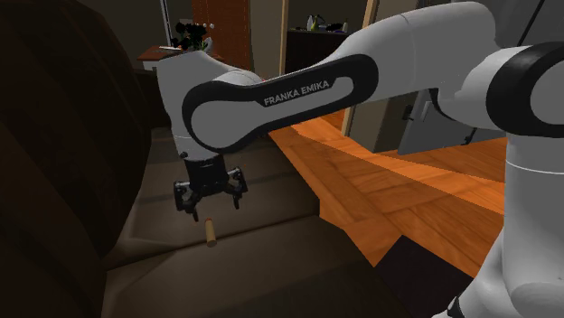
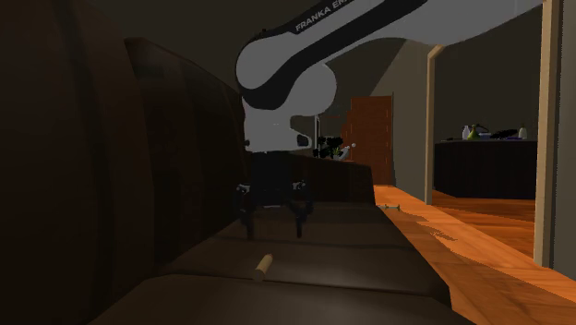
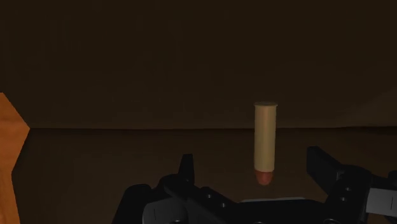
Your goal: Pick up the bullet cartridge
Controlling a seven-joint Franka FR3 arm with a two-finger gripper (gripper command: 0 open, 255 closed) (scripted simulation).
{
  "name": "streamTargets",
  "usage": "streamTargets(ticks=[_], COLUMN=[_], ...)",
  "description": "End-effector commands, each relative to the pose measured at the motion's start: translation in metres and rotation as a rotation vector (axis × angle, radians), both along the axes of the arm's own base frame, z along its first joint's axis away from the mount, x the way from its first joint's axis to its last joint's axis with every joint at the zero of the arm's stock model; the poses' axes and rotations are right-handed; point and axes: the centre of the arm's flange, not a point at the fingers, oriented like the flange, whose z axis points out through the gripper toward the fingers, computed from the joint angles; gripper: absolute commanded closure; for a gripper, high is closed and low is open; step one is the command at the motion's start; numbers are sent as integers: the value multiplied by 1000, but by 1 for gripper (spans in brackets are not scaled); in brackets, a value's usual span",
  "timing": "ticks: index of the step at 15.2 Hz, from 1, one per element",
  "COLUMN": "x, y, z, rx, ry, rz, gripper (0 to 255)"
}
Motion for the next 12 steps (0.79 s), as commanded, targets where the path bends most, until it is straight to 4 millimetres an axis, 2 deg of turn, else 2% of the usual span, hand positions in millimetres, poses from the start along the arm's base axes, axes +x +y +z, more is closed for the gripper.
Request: streamTargets(ticks=[1,8,10,11,12], x=[16,16,16,15,15], y=[17,17,17,18,18], z=[-13,-50,-53,-53,-53], rx=[5,5,5,5,5], ry=[11,11,11,11,11], rz=[-29,-29,-29,-29,-29], gripper=[0,0,0,255,255])
